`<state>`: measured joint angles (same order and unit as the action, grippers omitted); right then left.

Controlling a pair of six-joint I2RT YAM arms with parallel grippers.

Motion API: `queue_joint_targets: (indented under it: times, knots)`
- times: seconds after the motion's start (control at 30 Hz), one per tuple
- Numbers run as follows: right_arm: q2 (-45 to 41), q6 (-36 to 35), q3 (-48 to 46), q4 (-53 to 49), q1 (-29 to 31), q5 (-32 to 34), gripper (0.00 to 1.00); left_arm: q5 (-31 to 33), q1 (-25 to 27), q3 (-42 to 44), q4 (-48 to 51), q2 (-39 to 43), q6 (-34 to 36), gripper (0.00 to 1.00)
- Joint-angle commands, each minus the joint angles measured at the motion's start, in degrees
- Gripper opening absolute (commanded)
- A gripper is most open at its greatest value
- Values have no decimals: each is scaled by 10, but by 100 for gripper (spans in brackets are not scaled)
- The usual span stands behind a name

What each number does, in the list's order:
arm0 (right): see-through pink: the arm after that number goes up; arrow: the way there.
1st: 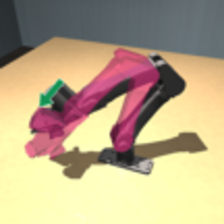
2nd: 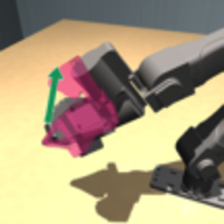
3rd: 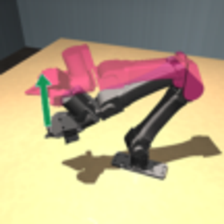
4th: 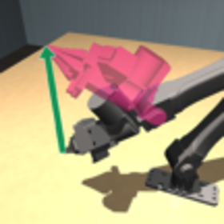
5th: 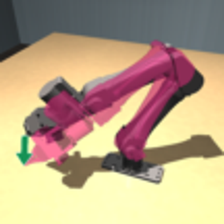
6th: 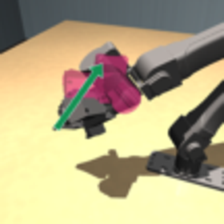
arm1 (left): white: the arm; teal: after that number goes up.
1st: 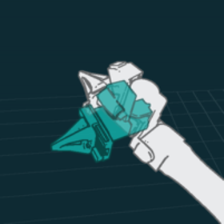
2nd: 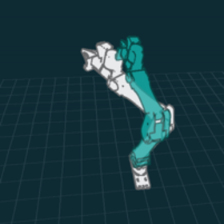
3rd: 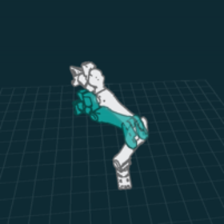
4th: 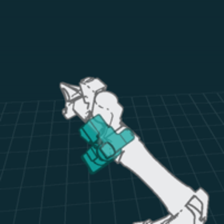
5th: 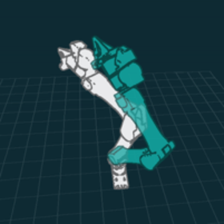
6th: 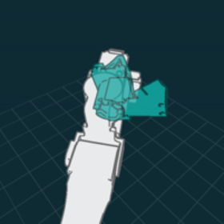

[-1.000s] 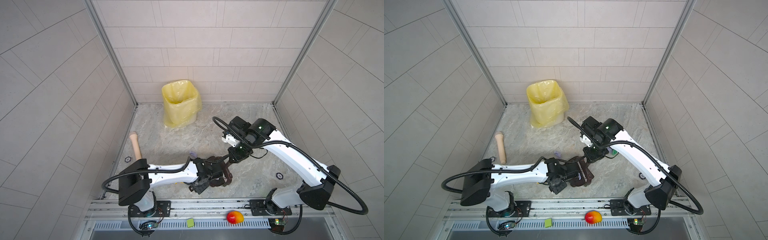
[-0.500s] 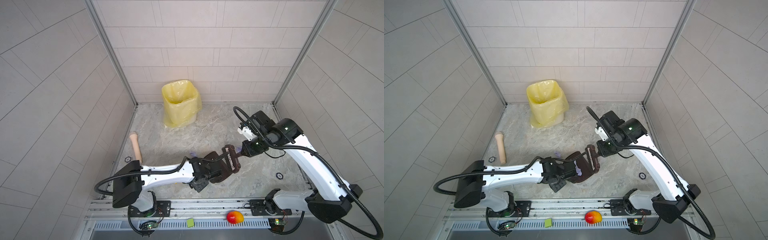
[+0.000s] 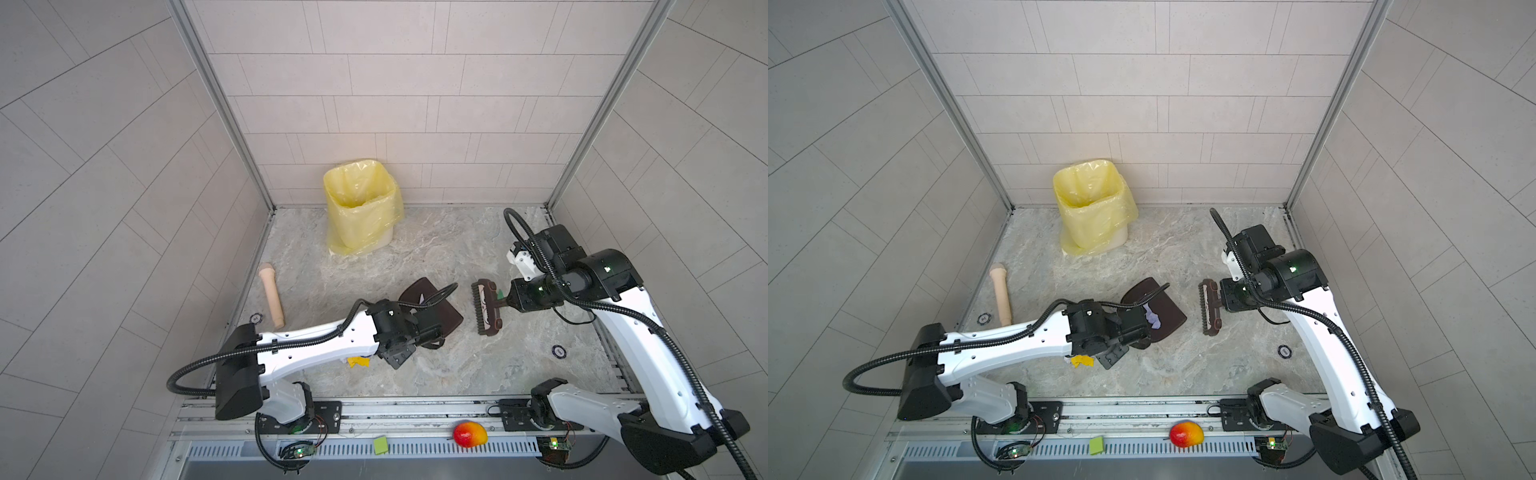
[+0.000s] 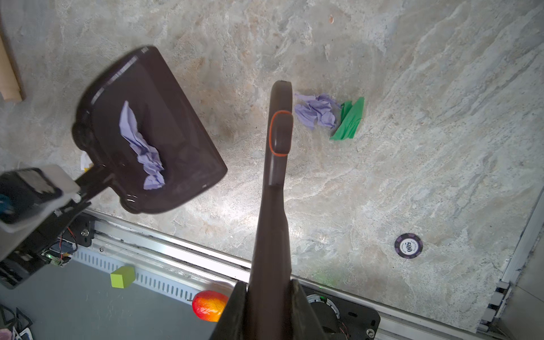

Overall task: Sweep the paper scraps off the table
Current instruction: 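Lift the dustpan to the yellow bin with the left gripper while right brush withdraws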

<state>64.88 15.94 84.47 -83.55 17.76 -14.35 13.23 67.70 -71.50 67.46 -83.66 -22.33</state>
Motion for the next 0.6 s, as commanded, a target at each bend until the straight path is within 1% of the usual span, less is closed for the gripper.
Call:
queue_joint_targets:
  times: [0.0, 0.37, 0.43, 0.53, 0.57]
  knots:
    - [-13, -15, -12, 18, -6, -12, 0, 37, -29, -49, 75, 23, -20, 0]
    - [-24, -33, -29, 31, -20, -43, 0, 58, -131, -207, 209, 29, -5, 0]
    - [-26, -35, -31, 33, -21, -48, 0, 63, -154, -232, 220, 35, 7, 0]
    - [-27, -41, -32, 35, -22, -55, 0, 80, -186, -244, 207, 54, 32, 0]
    - [-26, -43, -32, 35, -23, -56, 0, 76, -201, -251, 207, 58, 36, 0]
